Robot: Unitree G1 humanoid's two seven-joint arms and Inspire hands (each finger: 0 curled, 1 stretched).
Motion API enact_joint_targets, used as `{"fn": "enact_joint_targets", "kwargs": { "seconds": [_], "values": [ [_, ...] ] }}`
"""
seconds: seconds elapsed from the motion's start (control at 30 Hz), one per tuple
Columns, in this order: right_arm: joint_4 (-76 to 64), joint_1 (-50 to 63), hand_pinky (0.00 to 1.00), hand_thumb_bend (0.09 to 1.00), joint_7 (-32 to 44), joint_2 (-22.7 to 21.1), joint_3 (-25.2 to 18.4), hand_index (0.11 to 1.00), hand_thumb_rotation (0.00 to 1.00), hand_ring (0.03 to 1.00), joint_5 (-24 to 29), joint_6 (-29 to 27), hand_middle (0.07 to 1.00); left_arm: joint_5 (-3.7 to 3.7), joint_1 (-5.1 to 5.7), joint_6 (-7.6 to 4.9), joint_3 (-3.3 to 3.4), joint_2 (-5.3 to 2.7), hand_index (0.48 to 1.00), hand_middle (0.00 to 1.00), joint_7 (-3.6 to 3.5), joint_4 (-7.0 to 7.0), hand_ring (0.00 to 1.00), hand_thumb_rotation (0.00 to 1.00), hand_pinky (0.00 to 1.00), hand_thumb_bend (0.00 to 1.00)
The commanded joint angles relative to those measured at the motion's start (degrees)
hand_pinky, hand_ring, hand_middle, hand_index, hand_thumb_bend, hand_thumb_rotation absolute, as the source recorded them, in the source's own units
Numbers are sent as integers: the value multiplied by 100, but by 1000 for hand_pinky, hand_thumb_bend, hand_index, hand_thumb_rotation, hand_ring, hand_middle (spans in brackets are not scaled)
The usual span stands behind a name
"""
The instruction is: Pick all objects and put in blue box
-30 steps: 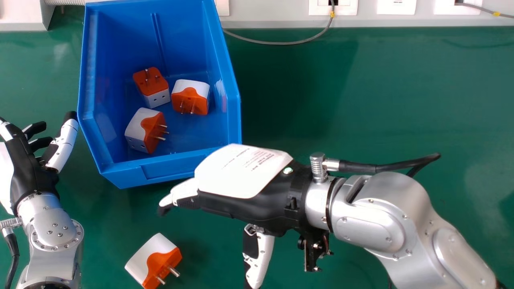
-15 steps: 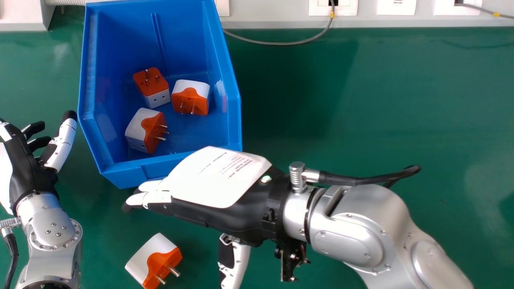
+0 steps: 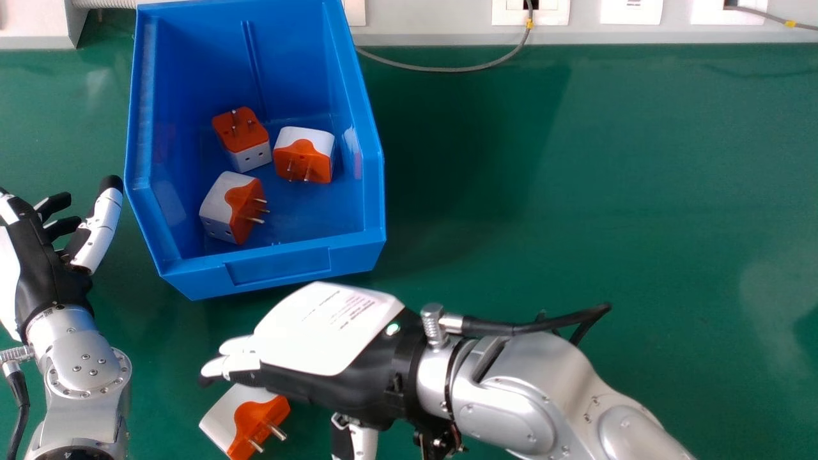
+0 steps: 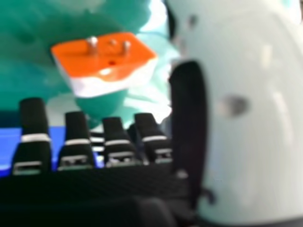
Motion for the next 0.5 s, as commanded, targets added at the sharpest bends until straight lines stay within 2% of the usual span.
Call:
{"fn": "enact_joint_targets", "kwargs": {
  "seconds": [0.0,0.23,0.33,0.47],
  "values": [
    [42,-87,699,708,-335,105,58,859,22,851,-123,-184,890,-2,10,59,-27,-72,868,814,-49,22,753,547,611,635],
    [466,-19,665,662,-1008,166,283,817,12,809,-412,-517,852,20,40,89,-41,-64,869,814,-48,-64,752,547,607,636],
    [690,-36,654,656,-1163,259,219,800,16,790,-210,-648,835,30,15,89,-47,-48,868,814,-49,1,751,546,608,635],
    [1000,87,598,646,-1774,376,109,743,12,703,22,-907,764,31,12,104,-48,-51,867,814,-41,4,752,546,609,634]
  ]
}}
